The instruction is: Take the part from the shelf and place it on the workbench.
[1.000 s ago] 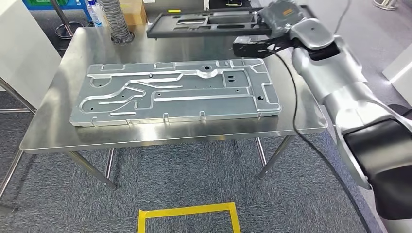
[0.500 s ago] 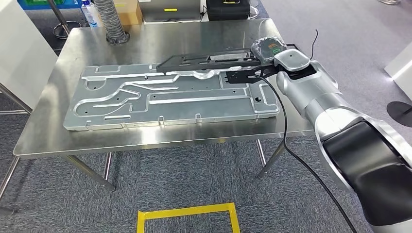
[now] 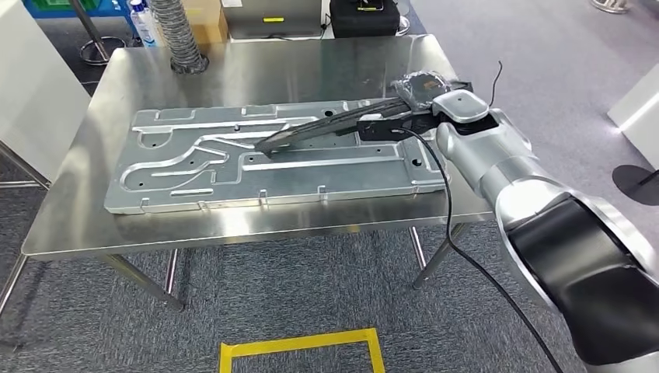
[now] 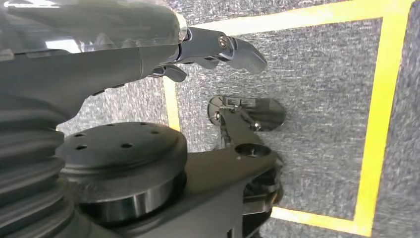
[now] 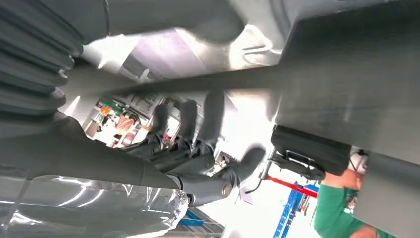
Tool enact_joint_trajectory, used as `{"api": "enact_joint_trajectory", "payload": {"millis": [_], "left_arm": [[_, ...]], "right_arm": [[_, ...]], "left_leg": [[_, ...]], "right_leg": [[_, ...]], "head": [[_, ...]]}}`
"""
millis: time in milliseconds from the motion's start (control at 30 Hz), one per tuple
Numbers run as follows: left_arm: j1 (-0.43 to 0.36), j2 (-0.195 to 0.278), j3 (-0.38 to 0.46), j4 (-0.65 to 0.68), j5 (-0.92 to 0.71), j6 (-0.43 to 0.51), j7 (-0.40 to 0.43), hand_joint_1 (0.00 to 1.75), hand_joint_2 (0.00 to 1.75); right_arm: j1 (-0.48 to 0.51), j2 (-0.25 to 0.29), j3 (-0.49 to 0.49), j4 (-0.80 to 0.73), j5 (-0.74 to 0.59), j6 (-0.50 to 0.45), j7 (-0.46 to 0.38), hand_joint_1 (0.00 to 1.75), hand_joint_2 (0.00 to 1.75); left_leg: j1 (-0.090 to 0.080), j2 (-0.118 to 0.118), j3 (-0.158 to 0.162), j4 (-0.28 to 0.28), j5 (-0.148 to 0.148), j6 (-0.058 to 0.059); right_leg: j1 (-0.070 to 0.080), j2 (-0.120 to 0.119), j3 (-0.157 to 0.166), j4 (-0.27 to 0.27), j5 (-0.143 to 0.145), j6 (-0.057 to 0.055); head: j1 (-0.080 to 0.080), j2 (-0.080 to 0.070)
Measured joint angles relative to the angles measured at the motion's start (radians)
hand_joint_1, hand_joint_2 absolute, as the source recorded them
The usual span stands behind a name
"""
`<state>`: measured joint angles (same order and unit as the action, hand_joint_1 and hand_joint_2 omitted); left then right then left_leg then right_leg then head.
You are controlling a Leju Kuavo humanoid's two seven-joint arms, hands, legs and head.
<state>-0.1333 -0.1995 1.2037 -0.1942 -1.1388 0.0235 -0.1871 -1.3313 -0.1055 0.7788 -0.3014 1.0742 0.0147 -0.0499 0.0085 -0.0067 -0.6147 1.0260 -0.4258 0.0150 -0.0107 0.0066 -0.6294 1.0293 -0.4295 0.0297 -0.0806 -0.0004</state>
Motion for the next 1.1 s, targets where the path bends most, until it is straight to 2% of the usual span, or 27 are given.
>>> {"api": "enact_joint_trajectory", "payload": {"millis": [33, 67, 133, 167, 200, 233, 300, 333, 367, 433, 467, 533, 567, 633, 667, 700, 733, 800, 867, 967, 1000, 1033, 1067, 1100], "left_arm": [[-0.001, 0.000, 0.001, 0.000, 0.003, -0.002, 0.000, 0.00, 0.00], [-0.002, 0.000, 0.001, 0.000, 0.007, -0.005, 0.002, 0.00, 0.00], [-0.002, 0.000, 0.003, 0.000, 0.010, -0.010, 0.006, 0.00, 0.00], [-0.001, 0.000, 0.004, 0.000, 0.011, -0.012, 0.007, 0.00, 0.00], [0.000, 0.000, 0.005, 0.000, 0.011, -0.012, 0.008, 0.00, 0.00], [0.000, 0.000, 0.005, 0.000, 0.011, -0.013, 0.009, 0.00, 0.00], [0.000, 0.000, 0.006, 0.000, 0.011, -0.013, 0.010, 0.00, 0.00], [0.000, -0.001, 0.006, 0.000, 0.012, -0.013, 0.010, 0.00, 0.00], [-0.001, -0.001, 0.006, 0.000, 0.012, -0.014, 0.011, 0.00, 0.00], [0.001, -0.001, 0.007, 0.000, 0.012, -0.016, 0.012, 0.00, 0.00], [0.001, -0.001, 0.007, 0.000, 0.012, -0.018, 0.013, 0.00, 0.00], [0.001, -0.001, 0.009, 0.000, 0.015, -0.026, 0.014, 0.00, 0.00], [0.002, 0.000, 0.011, 0.000, 0.016, -0.031, 0.015, 0.00, 0.00], [0.004, 0.000, 0.017, 0.000, 0.019, -0.039, 0.021, 0.00, 0.00], [0.006, 0.001, 0.021, 0.000, 0.020, -0.041, 0.025, 0.00, 0.00], [0.007, 0.001, 0.023, 0.000, 0.021, -0.042, 0.028, 0.00, 0.00], [0.008, 0.002, 0.025, 0.000, 0.022, -0.042, 0.031, 0.00, 0.00], [0.008, 0.004, 0.027, 0.000, 0.023, -0.042, 0.035, 0.00, 0.00], [0.008, 0.005, 0.029, 0.000, 0.021, -0.042, 0.037, 0.00, 0.00], [0.009, 0.006, 0.029, 0.000, 0.019, -0.042, 0.038, 0.00, 0.00], [0.008, 0.007, 0.030, 0.000, 0.019, -0.043, 0.038, 0.00, 0.00], [0.007, 0.007, 0.030, 0.000, 0.019, -0.043, 0.038, 0.00, 0.00], [0.006, 0.007, 0.030, 0.000, 0.019, -0.043, 0.038, 0.00, 0.00], [0.005, 0.007, 0.030, 0.000, 0.019, -0.043, 0.038, 0.00, 0.00]], "right_arm": [[-0.001, 0.000, -0.004, 0.001, -0.001, -0.001, -0.001, 0.00, 0.00], [-0.001, 0.001, -0.008, 0.002, -0.002, -0.002, -0.001, 0.00, 0.00], [0.000, 0.001, -0.016, 0.004, -0.005, -0.003, -0.002, 0.00, 0.00], [0.001, 0.001, -0.019, 0.006, -0.007, -0.004, -0.002, 0.00, 0.00], [0.002, 0.001, -0.022, 0.008, -0.009, -0.004, -0.002, 0.00, 0.00], [0.002, 0.001, -0.024, 0.009, -0.010, -0.004, -0.002, 0.00, 0.00], [-0.001, 0.001, -0.031, 0.010, -0.011, -0.005, -0.002, 0.00, 0.00], [-0.003, 0.001, -0.034, 0.010, -0.013, -0.005, -0.003, 0.00, 0.00], [-0.005, 0.001, -0.038, 0.010, -0.014, -0.006, -0.003, 0.00, 0.00], [-0.007, 0.002, -0.046, 0.010, -0.018, -0.008, -0.004, 0.00, 0.00], [-0.007, 0.002, -0.050, 0.010, -0.020, -0.009, -0.005, 0.00, 0.00], [-0.009, 0.002, -0.062, 0.010, -0.025, -0.012, -0.008, 0.00, 0.00], [-0.010, 0.002, -0.068, 0.010, -0.027, -0.014, -0.011, 0.00, 0.00], [-0.010, 0.002, -0.079, 0.010, -0.031, -0.016, -0.016, 0.00, 0.00], [-0.009, 0.002, -0.084, 0.010, -0.031, -0.016, -0.017, 0.00, 0.00], [-0.009, 0.002, -0.088, 0.010, -0.031, -0.016, -0.019, 0.00, 0.00], [-0.009, 0.001, -0.092, 0.010, -0.031, -0.016, -0.020, 0.00, 0.00], [-0.011, -0.001, -0.102, 0.009, -0.031, -0.016, -0.022, 0.00, 0.00], [-0.015, -0.006, -0.110, 0.009, -0.031, -0.016, -0.026, 0.00, 0.00], [-0.019, -0.013, -0.115, 0.009, -0.029, -0.017, -0.029, 0.00, 0.00], [-0.019, -0.016, -0.116, 0.009, -0.029, -0.017, -0.030, 0.00, 0.00], [-0.020, -0.020, -0.117, 0.009, -0.029, -0.016, -0.031, 0.00, 0.00], [-0.022, -0.023, -0.118, 0.009, -0.029, -0.016, -0.032, 0.00, 0.00], [-0.023, -0.027, -0.120, 0.009, -0.028, -0.016, -0.033, 0.00, 0.00]], "left_leg": [[0.002, 0.001, 0.002, -0.004, 0.002, 0.005], [0.003, 0.001, 0.004, -0.007, 0.004, 0.009], [0.002, 0.002, 0.004, -0.007, 0.004, 0.013], [0.001, 0.001, 0.005, -0.007, 0.003, 0.013], [0.000, 0.001, 0.005, -0.007, 0.003, 0.013], [0.000, 0.001, 0.007, -0.007, 0.003, 0.013], [-0.002, 0.000, 0.010, -0.007, 0.001, 0.011], [-0.005, 0.000, 0.011, -0.006, 0.000, 0.009], [-0.006, 0.000, 0.010, -0.006, -0.001, 0.006], [-0.007, 0.000, 0.009, -0.007, -0.001, -0.002], [-0.007, 0.001, 0.008, -0.007, -0.002, -0.007], [-0.008, 0.001, -0.001, 0.020, -0.029, -0.017], [-0.007, 0.001, -0.017, 0.062, -0.058, -0.022], [-0.003, 0.001, -0.068, 0.194, -0.129, -0.029], [-0.002, 0.001, -0.090, 0.250, -0.151, -0.032], [0.000, 0.001, -0.098, 0.277, -0.155, -0.034], [0.001, 0.001, -0.087, 0.262, -0.139, -0.036], [0.005, 0.001, -0.020, 0.135, -0.079, -0.036], [0.004, 0.000, 0.031, 0.031, -0.042, -0.028], [-0.001, -0.001, 0.030, 0.014, -0.027, -0.008], [-0.001, 0.001, 0.026, 0.011, -0.020, 0.000], [-0.001, 0.002, 0.021, 0.008, -0.011, 0.009], [0.001, 0.003, 0.014, 0.004, -0.002, 0.016], [0.000, 0.004, 0.004, 0.003, 0.006, 0.020]], "right_leg": [[-0.001, -0.001, -0.012, 0.028, -0.019, 0.004], [-0.002, -0.001, -0.034, 0.079, -0.048, 0.008], [-0.003, -0.002, -0.100, 0.219, -0.109, 0.013], [-0.003, -0.002, -0.125, 0.270, -0.123, 0.013], [-0.002, -0.002, -0.133, 0.283, -0.117, 0.012], [-0.002, -0.002, -0.119, 0.252, -0.092, 0.009], [0.001, -0.002, -0.050, 0.109, -0.022, -0.003], [0.004, -0.003, -0.018, 0.043, 0.002, -0.009], [0.008, -0.003, 0.002, 0.001, 0.013, -0.014], [0.013, -0.004, 0.008, -0.017, 0.014, -0.019], [0.010, -0.004, 0.010, -0.021, 0.016, -0.023], [0.003, -0.007, 0.016, -0.033, 0.024, -0.032], [-0.001, -0.008, 0.019, -0.037, 0.028, -0.035], [-0.001, -0.009, 0.015, -0.036, 0.030, -0.038], [-0.001, -0.009, 0.012, -0.033, 0.031, -0.038], [-0.001, -0.008, 0.009, -0.030, 0.031, -0.038], [-0.001, -0.008, 0.006, -0.027, 0.032, -0.037], [-0.002, -0.007, 0.000, -0.018, 0.032, -0.034], [0.001, -0.005, -0.010, -0.007, 0.035, -0.024], [0.001, -0.003, -0.021, -0.007, 0.048, -0.002], [0.000, -0.004, -0.024, -0.004, 0.043, 0.004], [-0.002, -0.004, -0.032, 0.012, 0.024, 0.009], [-0.003, -0.005, -0.046, 0.048, -0.009, 0.013], [-0.004, -0.005, -0.067, 0.107, -0.055, 0.017]], "head": [[0.000, 0.000], [0.000, 0.000], [0.000, 0.000], [0.000, 0.000], [0.000, 0.000], [0.000, 0.000], [0.000, 0.000], [0.000, 0.000], [0.000, 0.000], [0.000, 0.000], [0.000, 0.000], [0.000, 0.000], [0.000, 0.000], [0.000, 0.000], [0.000, 0.000], [0.000, 0.000], [0.000, 0.000], [0.000, 0.000], [0.000, 0.000], [0.000, 0.000], [0.000, 0.000], [0.000, 0.000], [0.000, 0.000], [0.000, 0.000]]}}
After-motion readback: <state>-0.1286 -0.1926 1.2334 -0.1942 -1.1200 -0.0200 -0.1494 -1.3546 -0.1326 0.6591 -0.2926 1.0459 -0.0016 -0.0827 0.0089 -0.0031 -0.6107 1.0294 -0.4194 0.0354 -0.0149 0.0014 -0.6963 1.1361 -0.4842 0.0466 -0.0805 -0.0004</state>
